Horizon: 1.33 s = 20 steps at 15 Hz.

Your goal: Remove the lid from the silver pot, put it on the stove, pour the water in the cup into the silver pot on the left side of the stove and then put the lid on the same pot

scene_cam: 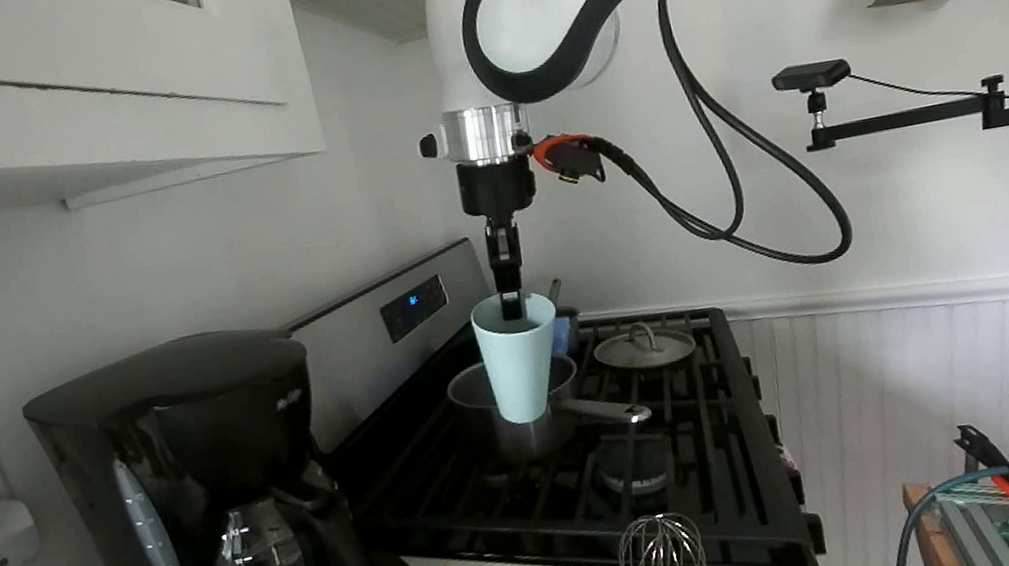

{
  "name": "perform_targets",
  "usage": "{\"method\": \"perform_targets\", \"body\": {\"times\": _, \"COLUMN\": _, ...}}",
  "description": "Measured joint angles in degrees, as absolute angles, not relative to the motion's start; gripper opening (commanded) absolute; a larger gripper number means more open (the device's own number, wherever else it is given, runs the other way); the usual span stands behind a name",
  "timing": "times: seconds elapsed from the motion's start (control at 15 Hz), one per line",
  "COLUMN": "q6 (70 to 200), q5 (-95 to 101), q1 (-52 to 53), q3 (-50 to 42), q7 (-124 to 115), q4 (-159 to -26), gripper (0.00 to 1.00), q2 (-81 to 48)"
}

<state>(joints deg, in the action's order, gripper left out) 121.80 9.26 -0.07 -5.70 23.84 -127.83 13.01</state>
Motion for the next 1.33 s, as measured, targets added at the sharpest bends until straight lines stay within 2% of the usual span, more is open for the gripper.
{"method": "perform_targets", "body": {"times": 0.73, "q6": 117.62, "q5": 3.85, "q1": 3.29, "q3": -3.79, "q7": 32.89, "q4": -132.36, "gripper": 0.01, "q2": 11.82}}
{"method": "perform_targets", "body": {"times": 1.33, "q6": 126.21, "q5": 2.76, "q1": 3.34, "q3": -2.48, "q7": 35.37, "q4": -134.94, "gripper": 0.01, "q2": 6.49}}
